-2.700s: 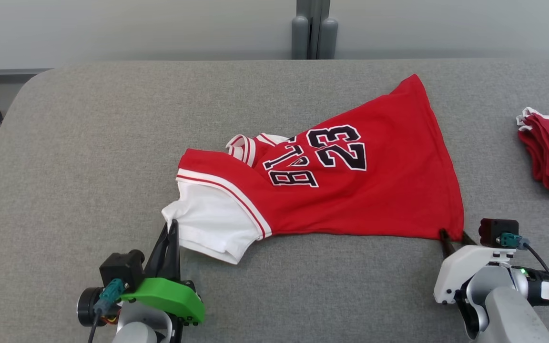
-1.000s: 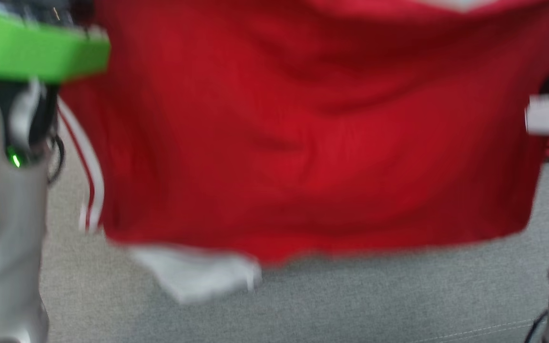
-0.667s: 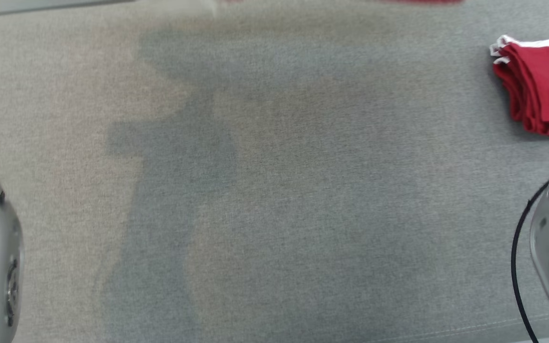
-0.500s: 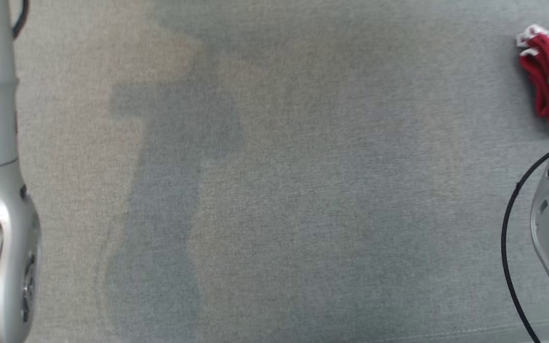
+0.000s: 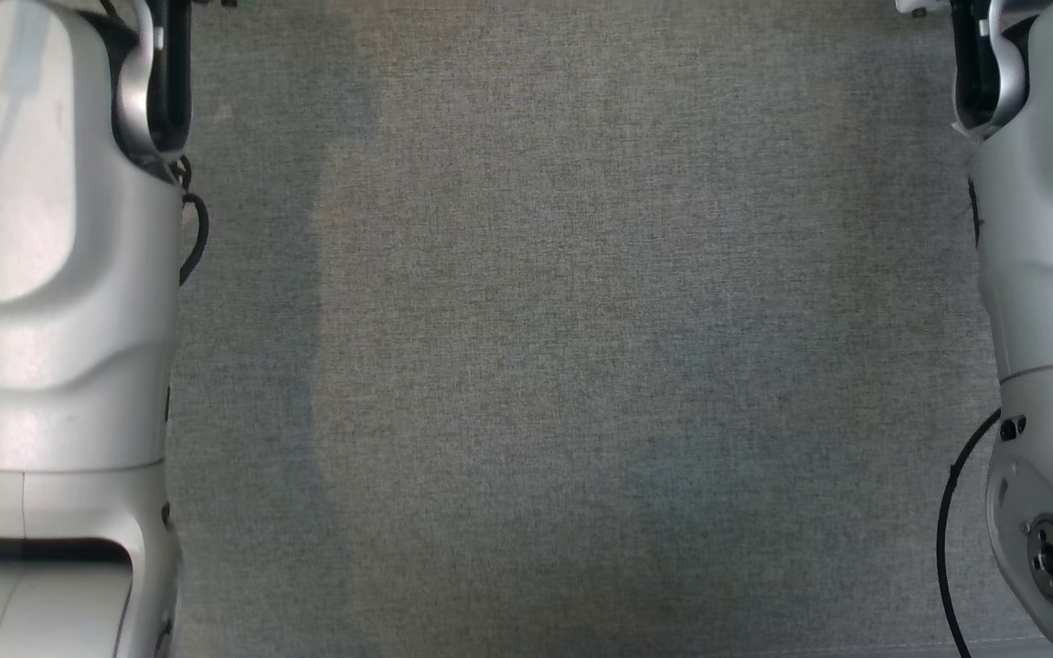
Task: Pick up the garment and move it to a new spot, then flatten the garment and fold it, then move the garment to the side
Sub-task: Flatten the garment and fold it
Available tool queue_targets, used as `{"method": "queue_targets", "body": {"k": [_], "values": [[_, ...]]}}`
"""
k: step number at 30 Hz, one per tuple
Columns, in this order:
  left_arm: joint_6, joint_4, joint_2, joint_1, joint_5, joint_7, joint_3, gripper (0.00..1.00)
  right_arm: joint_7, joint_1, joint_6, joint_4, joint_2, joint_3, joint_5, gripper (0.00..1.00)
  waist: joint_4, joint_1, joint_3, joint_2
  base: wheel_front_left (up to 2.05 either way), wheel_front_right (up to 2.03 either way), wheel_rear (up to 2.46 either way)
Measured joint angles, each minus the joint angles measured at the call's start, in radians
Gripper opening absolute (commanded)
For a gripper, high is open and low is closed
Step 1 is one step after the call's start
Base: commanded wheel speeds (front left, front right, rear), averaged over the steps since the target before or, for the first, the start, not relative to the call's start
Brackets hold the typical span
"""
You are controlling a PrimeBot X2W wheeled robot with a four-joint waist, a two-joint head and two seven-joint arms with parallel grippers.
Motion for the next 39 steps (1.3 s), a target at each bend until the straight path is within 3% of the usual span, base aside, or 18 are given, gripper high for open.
{"method": "queue_targets", "body": {"k": [6,18,29,39], "values": [[-0.019,-0.156,-0.005,0.177,-0.002,0.000,0.031,0.00,-0.001,0.111,0.000,-0.078,-0.012,0.048,0.123,0.00,-0.002,0.0000,0.015,0.0000,0.00,0.00,0.00],[-0.029,-0.386,-0.012,0.514,0.002,0.000,0.030,0.00,-0.001,0.369,0.000,-0.289,-0.053,0.130,0.295,0.00,-0.011,-0.0001,-0.092,0.0000,0.00,0.00,0.00],[-0.028,-0.542,-0.030,0.903,-0.016,0.000,0.009,0.00,-0.001,0.775,0.000,-0.500,-0.056,0.130,0.368,0.00,0.002,-0.0003,-0.288,0.0000,0.00,0.00,0.00],[0.000,-0.682,-0.013,1.168,-0.026,0.068,-0.016,0.00,0.082,1.139,0.000,-0.741,0.012,0.058,0.383,0.00,0.018,-0.0003,-0.492,0.0000,0.00,0.00,0.00]]}}
